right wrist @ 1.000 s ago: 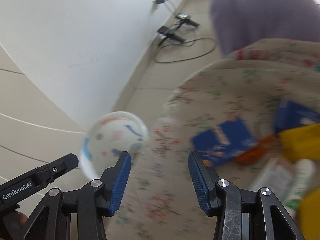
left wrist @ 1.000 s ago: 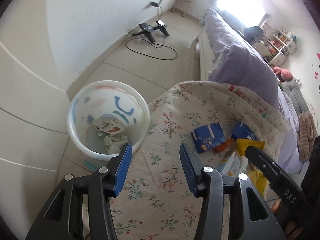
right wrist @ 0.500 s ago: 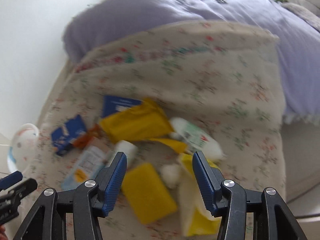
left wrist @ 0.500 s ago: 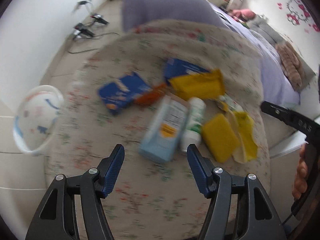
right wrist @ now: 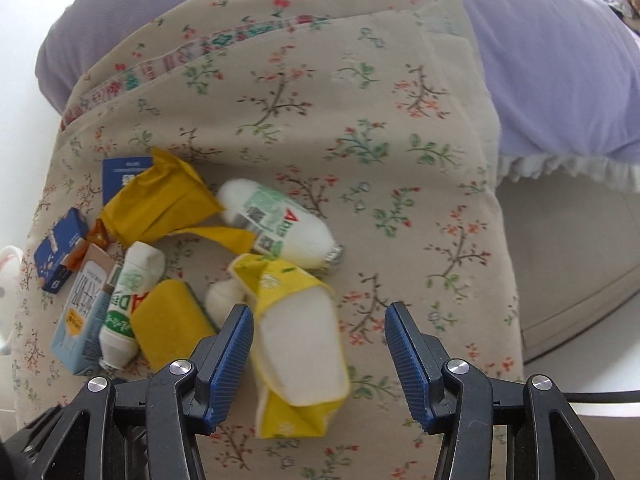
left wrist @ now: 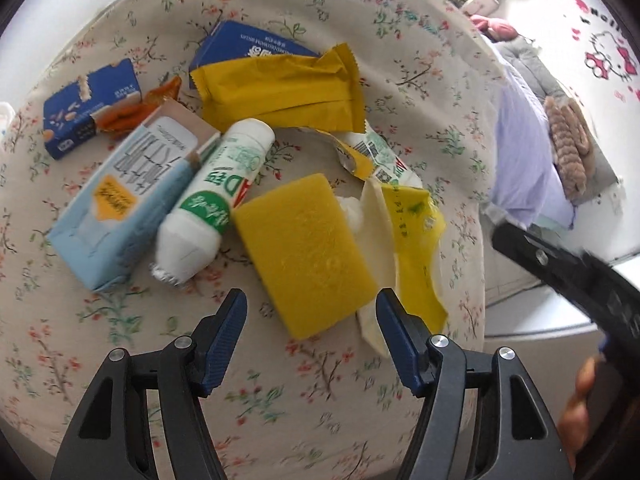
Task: Collect trash
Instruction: 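Grasp the yellow sponge with the left gripper while the right tool approaches the yellow wrapper, then grasp the yellow-white wrapper with the right gripper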
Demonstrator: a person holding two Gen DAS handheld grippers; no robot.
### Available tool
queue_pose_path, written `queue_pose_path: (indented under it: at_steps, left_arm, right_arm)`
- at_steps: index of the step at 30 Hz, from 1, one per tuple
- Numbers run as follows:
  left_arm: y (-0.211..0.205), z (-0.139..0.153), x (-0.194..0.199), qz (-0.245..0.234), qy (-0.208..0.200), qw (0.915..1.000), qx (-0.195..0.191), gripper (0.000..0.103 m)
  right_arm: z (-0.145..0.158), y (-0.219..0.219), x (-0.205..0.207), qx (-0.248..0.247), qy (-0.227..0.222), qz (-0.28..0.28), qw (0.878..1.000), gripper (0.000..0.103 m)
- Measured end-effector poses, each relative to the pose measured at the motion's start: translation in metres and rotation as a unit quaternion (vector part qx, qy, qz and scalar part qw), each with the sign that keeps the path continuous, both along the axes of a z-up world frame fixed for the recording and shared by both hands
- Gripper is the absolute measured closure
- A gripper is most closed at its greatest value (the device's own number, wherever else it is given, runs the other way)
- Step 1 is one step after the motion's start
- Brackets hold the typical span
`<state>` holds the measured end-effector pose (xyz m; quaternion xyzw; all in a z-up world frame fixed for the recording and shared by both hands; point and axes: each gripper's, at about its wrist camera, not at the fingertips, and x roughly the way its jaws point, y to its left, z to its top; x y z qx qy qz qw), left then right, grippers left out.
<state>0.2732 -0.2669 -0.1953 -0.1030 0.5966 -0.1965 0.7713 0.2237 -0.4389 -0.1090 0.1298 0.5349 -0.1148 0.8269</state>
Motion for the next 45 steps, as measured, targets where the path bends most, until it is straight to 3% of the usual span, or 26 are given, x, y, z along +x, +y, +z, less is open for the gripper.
queue_pose_path:
  at_steps: [3,13,19,27,35,45]
  left_arm:
    - [-0.008,-0.008,0.007,0.023,0.013,0.9996,0.01,0.033]
    - [-0.008,-0.033,0.022,0.089,0.042,0.9945,-0.035,0.033]
    - [0.004,-0.032,0.018,0.105,0.038,0.9915,-0.066,0.048]
    - [0.032,-0.016,0.009,0.11,0.037,0.9878,-0.104,0.052]
    - [0.067,0.015,-0.005,0.097,0.016,0.9895,-0.106,0.052]
    - [0.101,0.049,-0.012,0.07,-0.019,0.9917,-0.106,0.052]
  right_arm:
    - [0.0,-0.006,-0.004,0.004,0.001,-0.003,1.0,0.043]
    - [-0.01,-0.009,-0.002,0.031,0.014,0.002,0.999,0.043]
    - [-0.019,-0.014,-0.002,0.034,0.029,-0.005,0.999,0.044]
    - [-0.023,-0.004,0.0,0.041,0.033,0.023,0.998,0.046]
    - [-0.036,0.013,0.007,0.037,0.054,0.054,0.996,0.055]
    - [-0.045,0.032,0.013,-0.013,0.075,0.07,0.995,0.086]
